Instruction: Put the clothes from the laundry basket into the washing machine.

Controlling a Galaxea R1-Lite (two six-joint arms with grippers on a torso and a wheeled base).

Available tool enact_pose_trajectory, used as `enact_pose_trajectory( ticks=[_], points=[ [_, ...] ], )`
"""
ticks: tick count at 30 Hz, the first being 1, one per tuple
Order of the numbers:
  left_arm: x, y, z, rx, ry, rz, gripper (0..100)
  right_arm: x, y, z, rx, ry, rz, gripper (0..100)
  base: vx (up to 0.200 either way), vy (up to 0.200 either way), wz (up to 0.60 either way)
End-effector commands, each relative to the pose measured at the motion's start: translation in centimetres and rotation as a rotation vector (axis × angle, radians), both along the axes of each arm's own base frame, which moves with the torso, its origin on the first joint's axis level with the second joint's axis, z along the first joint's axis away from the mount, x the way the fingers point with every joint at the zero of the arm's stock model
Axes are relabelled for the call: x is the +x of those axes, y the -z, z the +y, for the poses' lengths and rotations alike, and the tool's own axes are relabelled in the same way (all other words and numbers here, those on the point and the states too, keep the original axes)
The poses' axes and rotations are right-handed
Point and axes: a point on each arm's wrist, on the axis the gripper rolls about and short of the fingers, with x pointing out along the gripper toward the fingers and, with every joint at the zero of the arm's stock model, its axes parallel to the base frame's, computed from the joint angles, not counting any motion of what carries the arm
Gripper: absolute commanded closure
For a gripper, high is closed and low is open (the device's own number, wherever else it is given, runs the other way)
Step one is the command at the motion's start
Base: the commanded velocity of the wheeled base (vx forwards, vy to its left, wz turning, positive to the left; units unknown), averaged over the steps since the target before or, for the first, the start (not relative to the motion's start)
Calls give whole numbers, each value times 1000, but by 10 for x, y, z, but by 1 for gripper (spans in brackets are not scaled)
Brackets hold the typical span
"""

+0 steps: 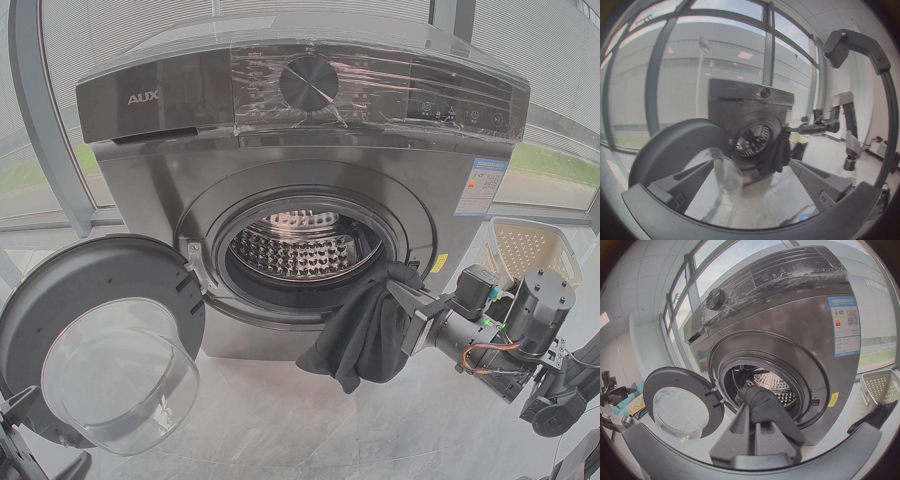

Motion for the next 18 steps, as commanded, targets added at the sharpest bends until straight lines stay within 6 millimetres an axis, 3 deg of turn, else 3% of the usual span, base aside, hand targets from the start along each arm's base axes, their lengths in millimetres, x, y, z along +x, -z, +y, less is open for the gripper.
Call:
enact_pose_trajectory(
  ticks=[1,6,7,10,11,14,18],
  points=[
    [67,-37,-7,19,330,289,0,16,2,24,36,-21,-5,100,0,0,0],
    [116,-43,-28,47,499,349,0,23,4,28,53,-16,-17,100,0,0,0],
    [119,-42,-29,50,499,355,0,24,4,28,53,-15,-17,100,0,0,0],
    [156,-30,-56,108,459,407,0,31,1,33,66,-12,-30,100,0,0,0],
    [156,-30,-56,108,459,407,0,31,1,33,66,-12,-30,100,0,0,0],
    [188,-21,-82,118,438,387,0,36,-5,37,84,-6,-49,100,0,0,0],
    [214,-14,-103,110,378,360,0,40,-9,39,96,6,-62,100,0,0,0]
  ],
)
